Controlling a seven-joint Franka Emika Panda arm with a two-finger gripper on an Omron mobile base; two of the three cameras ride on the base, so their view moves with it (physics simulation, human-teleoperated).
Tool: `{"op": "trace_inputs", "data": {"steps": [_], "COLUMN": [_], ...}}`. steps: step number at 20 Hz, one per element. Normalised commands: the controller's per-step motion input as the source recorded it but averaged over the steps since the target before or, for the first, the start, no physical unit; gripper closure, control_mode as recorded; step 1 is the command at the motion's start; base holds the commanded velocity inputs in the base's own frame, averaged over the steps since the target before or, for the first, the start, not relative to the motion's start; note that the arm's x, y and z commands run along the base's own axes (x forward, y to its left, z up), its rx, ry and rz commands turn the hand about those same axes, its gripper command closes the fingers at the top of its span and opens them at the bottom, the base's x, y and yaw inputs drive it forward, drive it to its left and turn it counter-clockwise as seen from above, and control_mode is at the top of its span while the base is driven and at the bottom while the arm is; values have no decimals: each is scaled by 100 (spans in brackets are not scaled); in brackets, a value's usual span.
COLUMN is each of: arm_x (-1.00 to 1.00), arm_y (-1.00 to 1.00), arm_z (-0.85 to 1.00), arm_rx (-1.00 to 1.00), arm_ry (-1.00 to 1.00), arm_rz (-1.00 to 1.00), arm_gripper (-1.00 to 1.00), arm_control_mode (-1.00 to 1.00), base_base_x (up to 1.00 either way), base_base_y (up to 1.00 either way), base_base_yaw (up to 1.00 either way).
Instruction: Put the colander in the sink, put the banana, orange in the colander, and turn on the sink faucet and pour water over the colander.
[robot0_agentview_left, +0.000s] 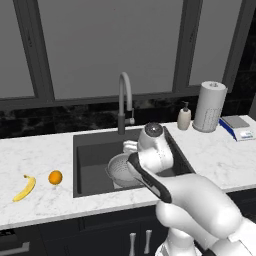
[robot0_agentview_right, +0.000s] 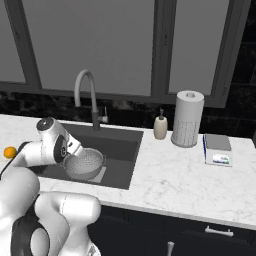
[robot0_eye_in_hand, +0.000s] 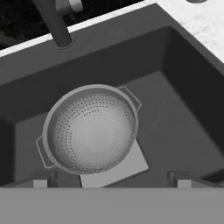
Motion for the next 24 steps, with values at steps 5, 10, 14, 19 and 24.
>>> {"op": "trace_inputs", "data": {"steps": [5,10,14,19,24], "arm_x": [-12,2,9,5,1], "arm_y": [100,97,87,82,52], "arm_z": [34,41,29,1,0], "arm_rx": [-8,0,0,4,12], "arm_ry": [-4,0,1,4,6], "arm_rz": [0,0,0,0,3], "arm_gripper": [-100,-100,-100,-100,-100], "arm_control_mode": [-100,-100,-100,-100,-100], "base_base_x": [0,0,0,0,0], "base_base_y": [0,0,0,0,0], "base_base_yaw": [0,0,0,0,0]}}
